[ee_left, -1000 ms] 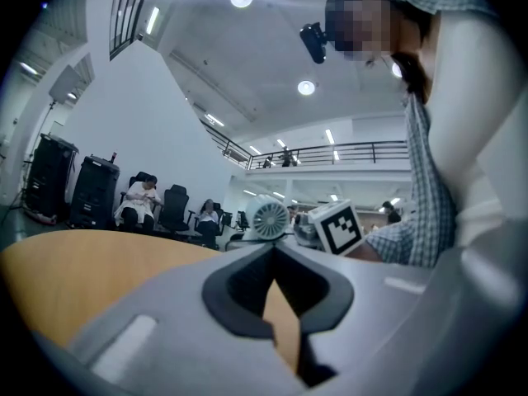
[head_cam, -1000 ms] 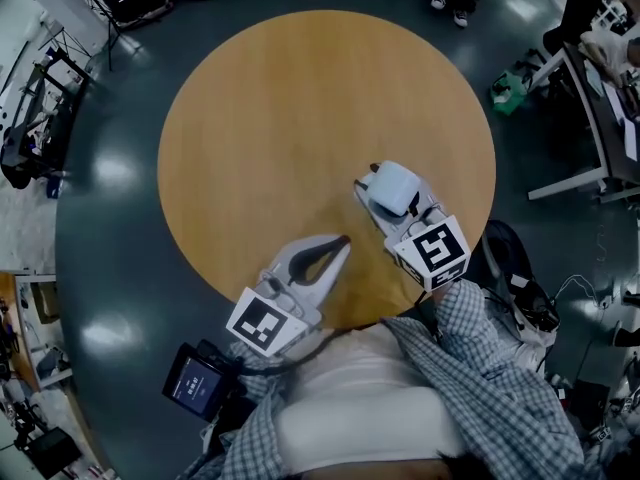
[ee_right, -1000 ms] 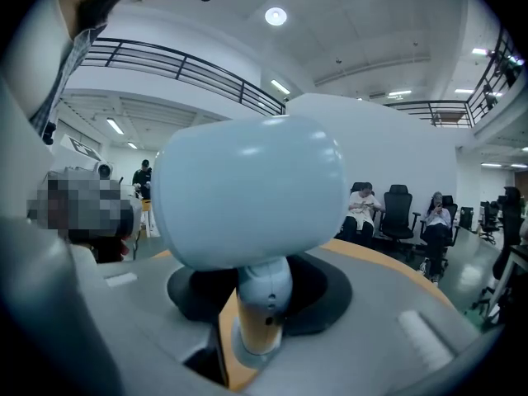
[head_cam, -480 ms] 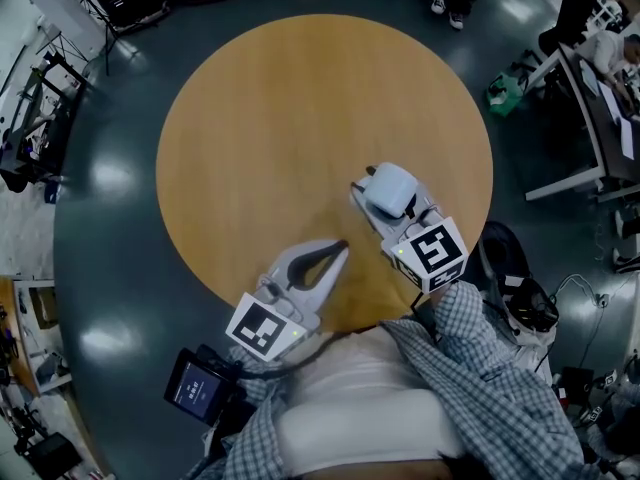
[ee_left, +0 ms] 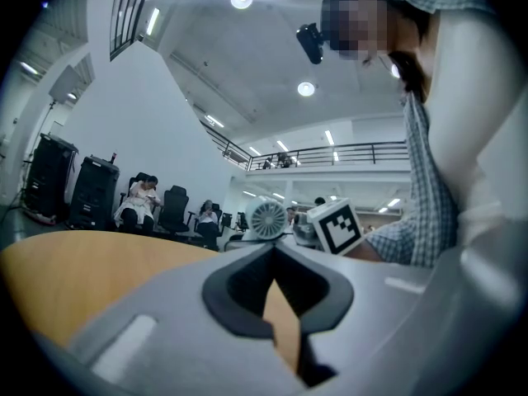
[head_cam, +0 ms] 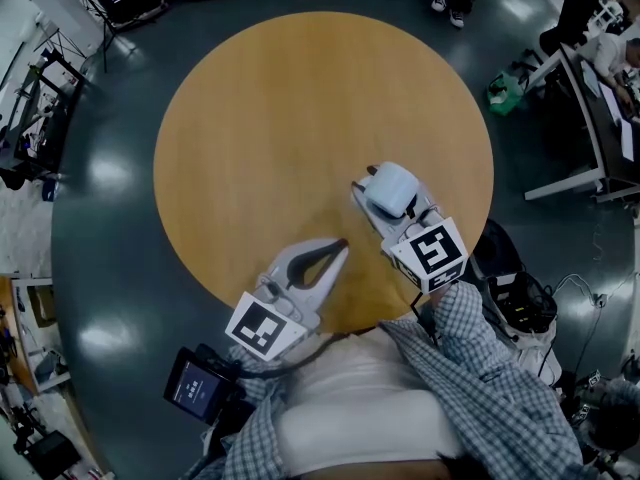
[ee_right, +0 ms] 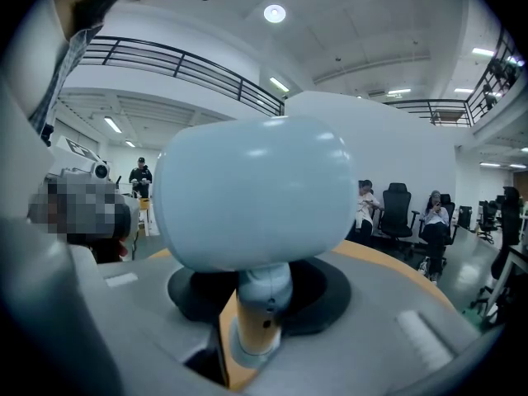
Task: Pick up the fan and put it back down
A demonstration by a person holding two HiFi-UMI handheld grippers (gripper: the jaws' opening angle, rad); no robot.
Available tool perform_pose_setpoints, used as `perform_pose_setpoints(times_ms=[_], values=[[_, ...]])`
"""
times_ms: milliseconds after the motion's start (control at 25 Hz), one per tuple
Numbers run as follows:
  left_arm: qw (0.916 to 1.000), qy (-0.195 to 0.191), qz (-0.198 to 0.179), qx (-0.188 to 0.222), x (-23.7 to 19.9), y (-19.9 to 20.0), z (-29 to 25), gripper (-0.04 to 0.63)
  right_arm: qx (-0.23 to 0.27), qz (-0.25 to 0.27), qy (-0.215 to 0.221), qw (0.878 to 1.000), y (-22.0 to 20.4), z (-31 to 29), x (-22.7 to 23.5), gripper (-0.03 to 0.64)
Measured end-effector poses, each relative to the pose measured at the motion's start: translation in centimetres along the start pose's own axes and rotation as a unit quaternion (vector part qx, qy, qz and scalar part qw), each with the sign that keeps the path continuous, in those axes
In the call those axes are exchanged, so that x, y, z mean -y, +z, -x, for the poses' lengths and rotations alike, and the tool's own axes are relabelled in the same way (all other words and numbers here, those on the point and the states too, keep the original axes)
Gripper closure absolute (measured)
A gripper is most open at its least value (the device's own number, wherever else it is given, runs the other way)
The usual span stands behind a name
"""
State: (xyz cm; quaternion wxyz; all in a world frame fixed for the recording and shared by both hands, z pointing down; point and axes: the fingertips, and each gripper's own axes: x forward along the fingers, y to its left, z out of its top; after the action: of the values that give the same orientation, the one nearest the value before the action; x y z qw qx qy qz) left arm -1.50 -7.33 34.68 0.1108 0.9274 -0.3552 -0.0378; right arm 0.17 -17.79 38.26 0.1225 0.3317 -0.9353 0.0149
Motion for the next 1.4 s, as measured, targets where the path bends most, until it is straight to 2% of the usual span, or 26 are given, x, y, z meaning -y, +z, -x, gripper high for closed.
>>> perform_pose_setpoints(times_ms=[320, 520, 680, 1200, 1400], values=[[0.9999, 0.006, 0.008, -0.002, -0.9, 0.4, 1.0, 0.595, -0.002, -0.003, 0.001, 1.0, 0.6, -0.9, -0.4, 0.488], [0.9997, 0.019, 0.015, -0.002, -0.9, -0.2, 0.7, 0.595, -0.002, -0.006, 0.006, 1.0, -0.4, -1.3, 0.4, 0.489], [0.999, 0.031, 0.027, -0.017, -1.5, -0.9, 1.5, 0.595, -0.007, -0.01, 0.018, 1.0, -1.4, -3.1, 0.7, 0.489], [0.99, 0.102, 0.083, -0.05, -3.8, -5.3, 3.5, 0.595, -0.042, -0.029, 0.063, 0.997, -8.2, -8.5, 1.1, 0.489], [0.9859, 0.123, 0.098, -0.057, -4.8, -6.6, 3.9, 0.595, -0.048, -0.018, 0.078, 0.996, -9.9, -10.2, 1.2, 0.489]])
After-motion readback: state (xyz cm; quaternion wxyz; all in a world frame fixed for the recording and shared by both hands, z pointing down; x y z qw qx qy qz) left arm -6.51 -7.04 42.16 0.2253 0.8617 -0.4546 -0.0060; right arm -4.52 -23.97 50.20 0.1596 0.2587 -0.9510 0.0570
